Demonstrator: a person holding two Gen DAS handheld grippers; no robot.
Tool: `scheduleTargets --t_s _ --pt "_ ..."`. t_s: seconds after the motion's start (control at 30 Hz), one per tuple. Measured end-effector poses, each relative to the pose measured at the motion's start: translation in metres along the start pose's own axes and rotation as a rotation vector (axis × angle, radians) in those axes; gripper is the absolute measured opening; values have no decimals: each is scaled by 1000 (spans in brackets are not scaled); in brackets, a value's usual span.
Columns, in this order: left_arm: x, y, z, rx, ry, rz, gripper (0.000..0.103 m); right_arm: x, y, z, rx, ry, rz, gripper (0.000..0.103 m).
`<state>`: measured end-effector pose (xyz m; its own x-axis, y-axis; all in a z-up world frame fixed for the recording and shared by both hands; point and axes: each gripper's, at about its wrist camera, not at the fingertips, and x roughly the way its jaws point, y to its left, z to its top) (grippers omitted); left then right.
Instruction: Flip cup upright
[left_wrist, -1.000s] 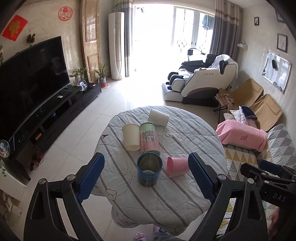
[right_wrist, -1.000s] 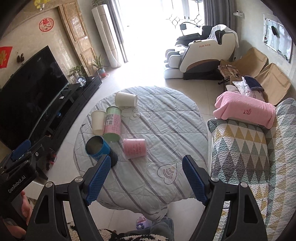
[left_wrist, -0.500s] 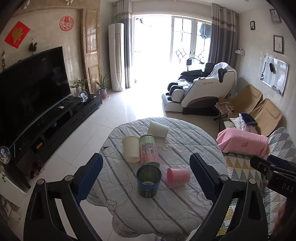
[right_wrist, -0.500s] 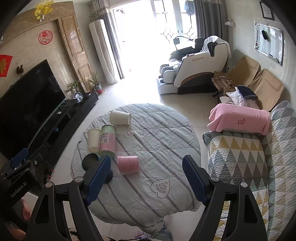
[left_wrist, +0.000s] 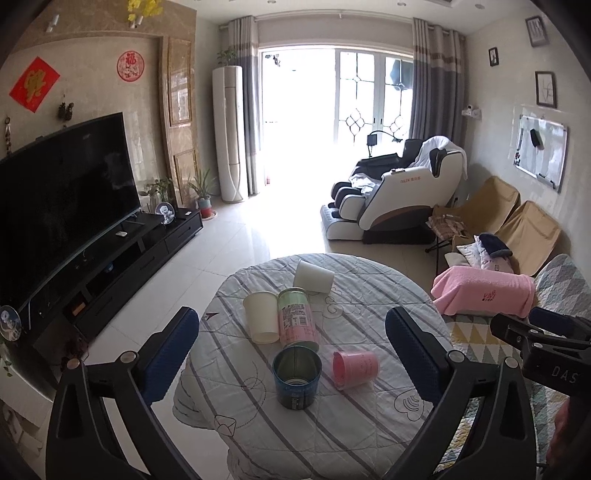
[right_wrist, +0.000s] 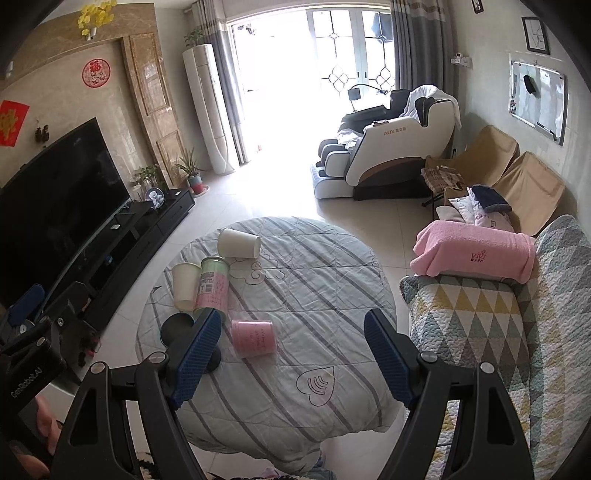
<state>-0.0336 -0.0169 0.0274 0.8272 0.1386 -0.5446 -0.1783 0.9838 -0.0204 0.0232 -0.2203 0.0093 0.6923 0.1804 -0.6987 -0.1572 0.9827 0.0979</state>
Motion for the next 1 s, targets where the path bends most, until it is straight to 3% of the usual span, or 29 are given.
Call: scheduleTargets --t_s 1.0 --pt "0 8 -2 -5 2 -3 102 -5 10 -3 -15 13 -19 81"
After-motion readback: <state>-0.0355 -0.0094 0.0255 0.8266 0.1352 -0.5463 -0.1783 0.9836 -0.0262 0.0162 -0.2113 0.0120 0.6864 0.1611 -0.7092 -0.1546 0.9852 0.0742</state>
